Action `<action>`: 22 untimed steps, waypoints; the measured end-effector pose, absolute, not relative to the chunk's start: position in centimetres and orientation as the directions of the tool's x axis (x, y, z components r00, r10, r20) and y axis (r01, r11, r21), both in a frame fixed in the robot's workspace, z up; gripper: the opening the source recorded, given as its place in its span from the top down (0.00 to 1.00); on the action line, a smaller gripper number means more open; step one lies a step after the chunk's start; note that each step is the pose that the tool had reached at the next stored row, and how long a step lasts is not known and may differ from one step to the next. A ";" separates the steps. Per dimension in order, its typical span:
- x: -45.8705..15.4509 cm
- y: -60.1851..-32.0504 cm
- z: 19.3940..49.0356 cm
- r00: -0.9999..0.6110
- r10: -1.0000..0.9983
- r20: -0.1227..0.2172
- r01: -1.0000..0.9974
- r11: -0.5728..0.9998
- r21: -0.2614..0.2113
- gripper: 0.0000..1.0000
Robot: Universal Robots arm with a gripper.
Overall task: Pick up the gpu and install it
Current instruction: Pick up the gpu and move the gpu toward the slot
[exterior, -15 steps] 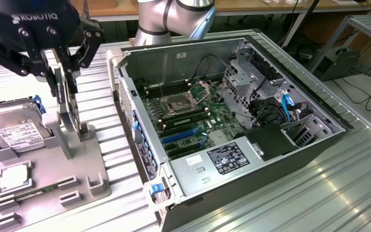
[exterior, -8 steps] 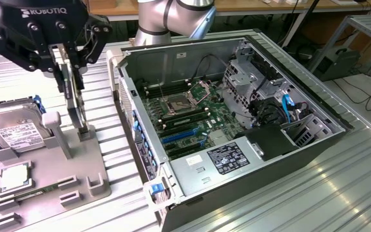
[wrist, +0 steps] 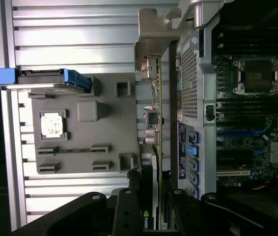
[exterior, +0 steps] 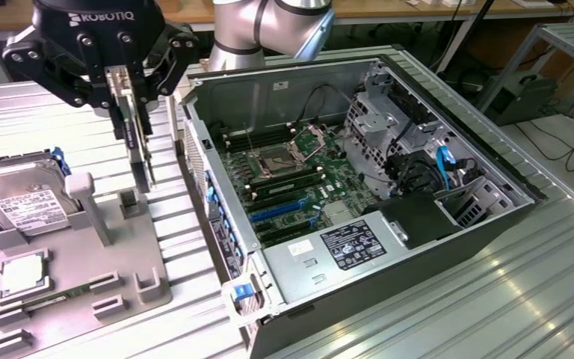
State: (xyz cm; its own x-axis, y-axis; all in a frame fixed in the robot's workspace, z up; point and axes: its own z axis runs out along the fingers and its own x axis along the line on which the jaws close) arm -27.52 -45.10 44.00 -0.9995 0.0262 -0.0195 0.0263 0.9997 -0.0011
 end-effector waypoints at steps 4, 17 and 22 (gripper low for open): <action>-26.5 -45.1 44.0 -0.999 0.026 -0.019 0.026 1.000 -0.001 0.73; -23.8 -45.1 44.0 -0.999 0.026 -0.019 0.026 1.000 -0.001 0.73; -22.8 -45.1 43.9 -0.999 0.026 -0.019 0.026 1.000 -0.001 0.73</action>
